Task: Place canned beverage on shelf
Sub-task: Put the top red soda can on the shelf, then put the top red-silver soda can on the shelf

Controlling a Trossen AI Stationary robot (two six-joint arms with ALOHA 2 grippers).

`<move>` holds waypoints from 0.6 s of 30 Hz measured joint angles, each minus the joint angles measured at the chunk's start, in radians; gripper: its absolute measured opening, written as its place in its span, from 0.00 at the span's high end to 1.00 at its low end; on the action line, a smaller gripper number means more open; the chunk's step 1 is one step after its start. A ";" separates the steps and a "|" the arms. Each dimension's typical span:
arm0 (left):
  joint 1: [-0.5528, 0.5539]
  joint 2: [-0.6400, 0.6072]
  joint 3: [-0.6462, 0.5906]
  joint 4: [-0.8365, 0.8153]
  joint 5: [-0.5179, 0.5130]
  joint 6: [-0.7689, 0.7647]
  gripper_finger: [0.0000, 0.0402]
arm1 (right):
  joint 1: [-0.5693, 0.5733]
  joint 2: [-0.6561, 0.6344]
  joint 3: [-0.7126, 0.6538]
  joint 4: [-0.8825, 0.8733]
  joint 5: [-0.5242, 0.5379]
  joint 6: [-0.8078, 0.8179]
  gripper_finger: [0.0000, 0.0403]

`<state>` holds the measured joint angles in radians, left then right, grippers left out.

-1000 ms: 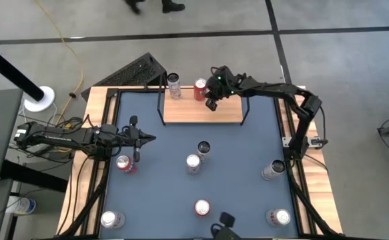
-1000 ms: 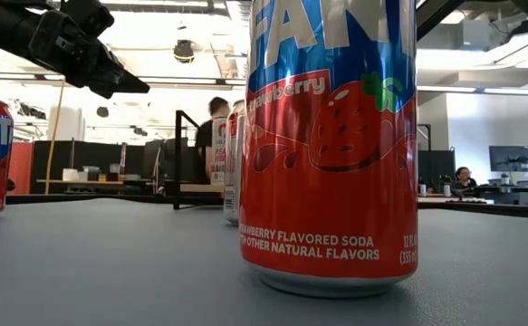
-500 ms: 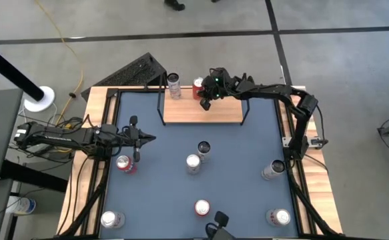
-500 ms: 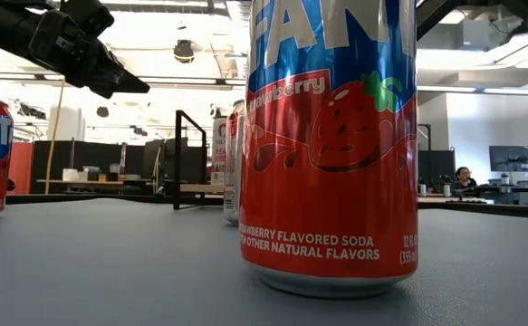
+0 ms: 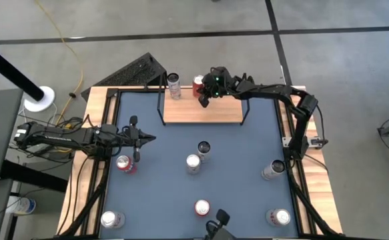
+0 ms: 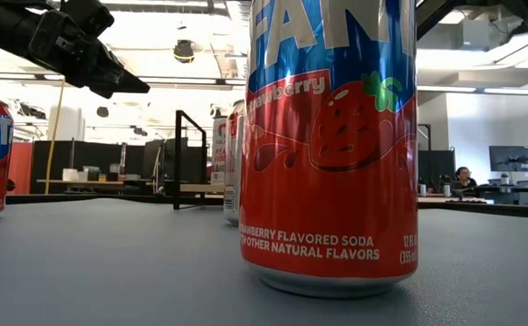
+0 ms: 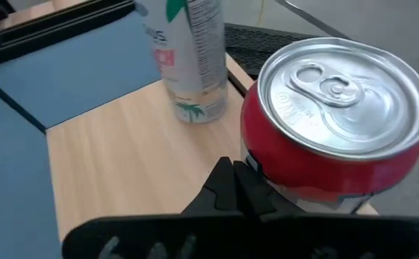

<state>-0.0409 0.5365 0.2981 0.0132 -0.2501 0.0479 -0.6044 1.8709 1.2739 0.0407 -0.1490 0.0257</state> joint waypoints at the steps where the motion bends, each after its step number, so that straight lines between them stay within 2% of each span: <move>1: 0.000 0.000 0.000 0.000 0.000 0.000 1.00 | 0.000 0.000 0.000 0.001 0.000 0.000 1.00; 6: 0.000 0.000 0.000 0.000 0.000 0.000 1.00 | 0.000 0.000 0.000 -0.001 -0.016 0.001 1.00; 12: 0.000 0.000 0.000 -0.002 0.000 -0.001 1.00 | -0.004 -0.061 0.000 -0.065 -0.202 0.026 1.00; 18: 0.000 0.000 0.000 -0.004 0.002 -0.010 1.00 | 0.033 -0.233 0.000 -0.316 -0.229 -0.031 1.00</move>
<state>-0.0406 0.5365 0.2981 0.0087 -0.2480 0.0374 -0.5710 1.6378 1.2739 -0.2750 -0.3776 -0.0050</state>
